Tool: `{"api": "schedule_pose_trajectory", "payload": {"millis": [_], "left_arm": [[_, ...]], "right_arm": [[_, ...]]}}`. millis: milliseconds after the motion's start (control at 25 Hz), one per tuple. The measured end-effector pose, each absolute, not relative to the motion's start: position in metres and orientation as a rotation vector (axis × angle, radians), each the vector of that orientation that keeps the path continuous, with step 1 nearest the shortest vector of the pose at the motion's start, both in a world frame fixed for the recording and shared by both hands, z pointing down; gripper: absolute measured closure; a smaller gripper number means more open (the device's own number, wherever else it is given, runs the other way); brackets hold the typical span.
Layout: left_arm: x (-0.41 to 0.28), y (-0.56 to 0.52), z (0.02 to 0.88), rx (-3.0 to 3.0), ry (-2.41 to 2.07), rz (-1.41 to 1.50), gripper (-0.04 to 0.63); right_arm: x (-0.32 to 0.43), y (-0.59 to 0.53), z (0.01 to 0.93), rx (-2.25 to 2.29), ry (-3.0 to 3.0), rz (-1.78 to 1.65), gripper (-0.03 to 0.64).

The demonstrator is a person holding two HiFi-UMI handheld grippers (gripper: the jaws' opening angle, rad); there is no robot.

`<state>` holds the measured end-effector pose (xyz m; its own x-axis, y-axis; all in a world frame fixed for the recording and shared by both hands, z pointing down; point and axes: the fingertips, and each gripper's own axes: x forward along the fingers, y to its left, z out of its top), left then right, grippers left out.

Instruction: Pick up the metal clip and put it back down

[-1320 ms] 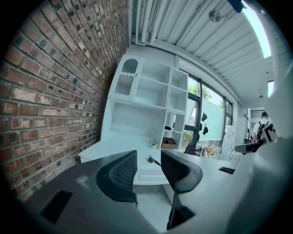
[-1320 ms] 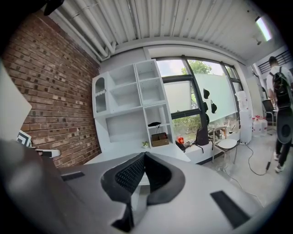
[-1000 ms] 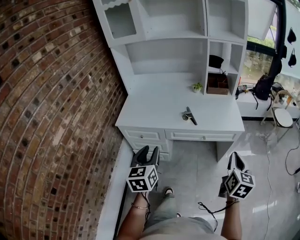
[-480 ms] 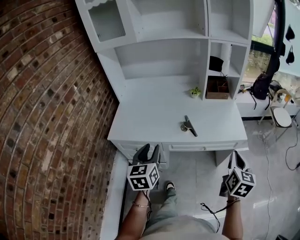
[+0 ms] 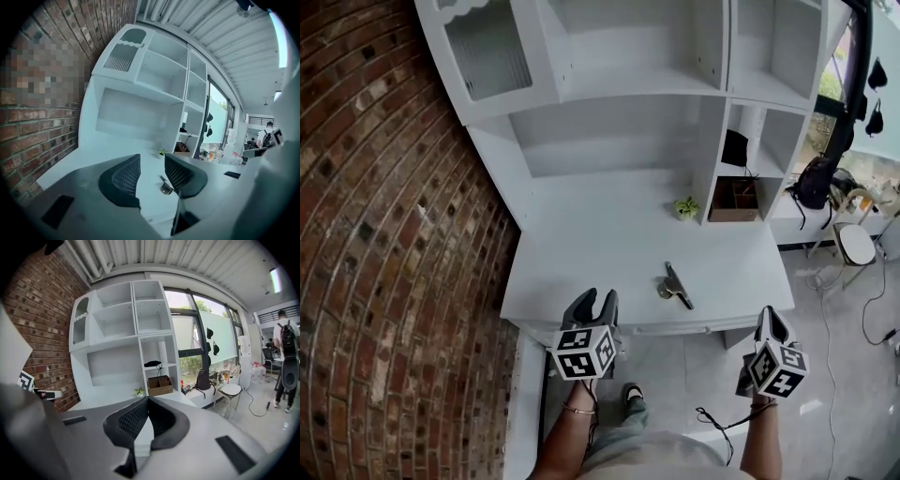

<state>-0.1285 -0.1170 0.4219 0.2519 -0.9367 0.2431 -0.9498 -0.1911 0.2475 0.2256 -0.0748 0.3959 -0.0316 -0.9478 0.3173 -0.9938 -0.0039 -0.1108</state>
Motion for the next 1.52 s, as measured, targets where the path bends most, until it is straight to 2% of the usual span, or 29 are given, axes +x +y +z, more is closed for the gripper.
{"api": "schedule_pose_trajectory", "payload": {"millis": [560,1520], "left_arm": [[-0.152,-0.226,0.438,2.199,-1.674,0.082,0.436],[-0.042,-0.231,0.501,2.129,-1.463,0.181,0.436]], "right_arm": [[0.191,-0.177,0.405,2.06,-2.074,0.472,0.615],[0.263,-0.191,0.436,2.003,-1.982,0.556,0.615]]}}
